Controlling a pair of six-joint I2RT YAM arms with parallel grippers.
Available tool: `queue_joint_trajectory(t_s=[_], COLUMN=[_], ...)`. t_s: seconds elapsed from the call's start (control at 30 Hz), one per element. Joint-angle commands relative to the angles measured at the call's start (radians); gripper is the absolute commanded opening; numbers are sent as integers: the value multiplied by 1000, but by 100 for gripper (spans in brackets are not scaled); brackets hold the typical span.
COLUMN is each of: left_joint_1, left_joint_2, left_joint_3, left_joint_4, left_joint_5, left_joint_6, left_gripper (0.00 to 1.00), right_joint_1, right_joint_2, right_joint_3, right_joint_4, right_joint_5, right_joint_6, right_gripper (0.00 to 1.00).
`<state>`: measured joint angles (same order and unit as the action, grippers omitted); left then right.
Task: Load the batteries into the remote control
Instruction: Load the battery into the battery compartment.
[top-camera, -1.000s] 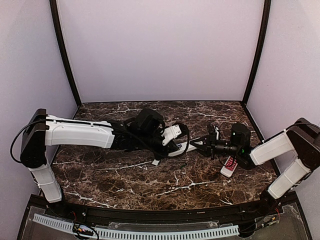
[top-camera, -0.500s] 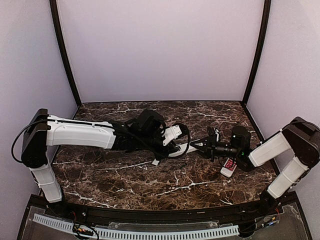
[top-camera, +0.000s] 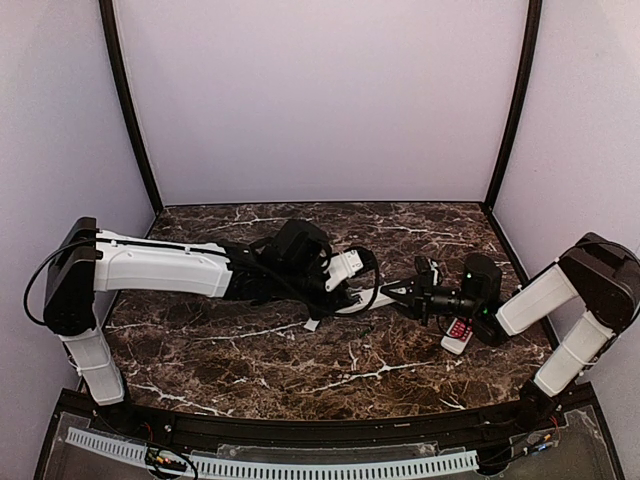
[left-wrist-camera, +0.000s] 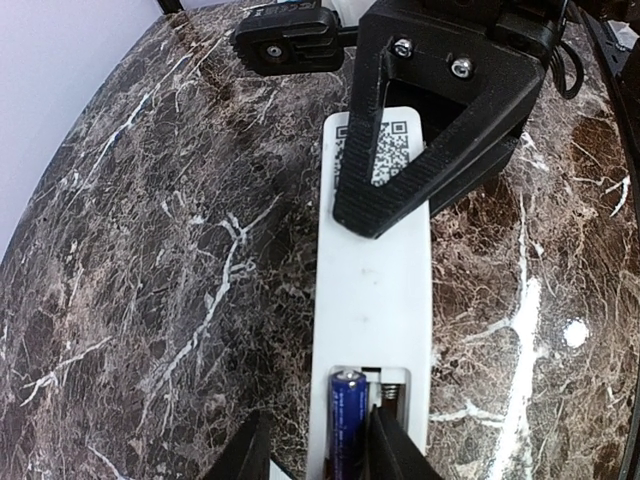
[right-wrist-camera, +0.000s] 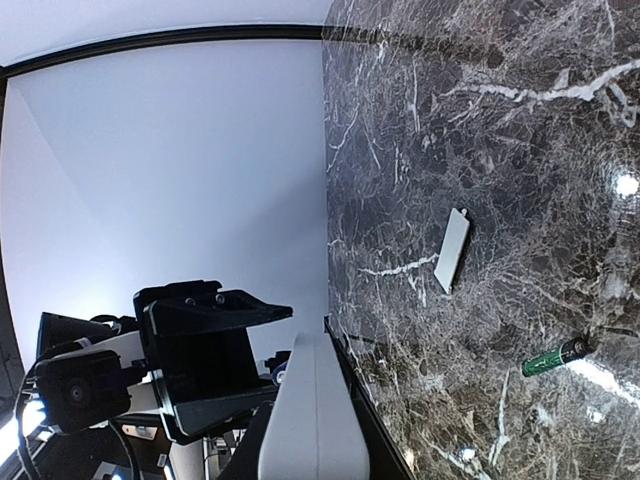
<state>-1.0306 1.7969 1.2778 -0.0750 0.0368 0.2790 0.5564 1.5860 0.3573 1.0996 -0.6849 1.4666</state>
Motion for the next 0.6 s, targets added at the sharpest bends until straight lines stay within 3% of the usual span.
queue_joint_trajectory(t_s=[0.0, 0.17, 0.33, 0.57], left_joint_1=[2, 17, 43, 83], left_joint_2=[-68, -125, -160, -172], left_joint_3=[16, 2, -15, -32], left_joint_4=[-27, 7, 33, 51], left_joint_5=[23, 97, 182, 190], left_joint_6=[-12, -47, -100, -251], left_gripper=[39, 45, 45, 43], right_joint_1=[4, 3, 5, 8], right_joint_2=[-13, -21, -25, -61], right_joint_3=[7, 15, 24, 47], right_joint_4=[60, 15, 2, -65], right_joint_5=[-9, -7, -8, 9], right_joint_6=[-24, -58, -77, -180], right_gripper=[0, 0, 0, 0])
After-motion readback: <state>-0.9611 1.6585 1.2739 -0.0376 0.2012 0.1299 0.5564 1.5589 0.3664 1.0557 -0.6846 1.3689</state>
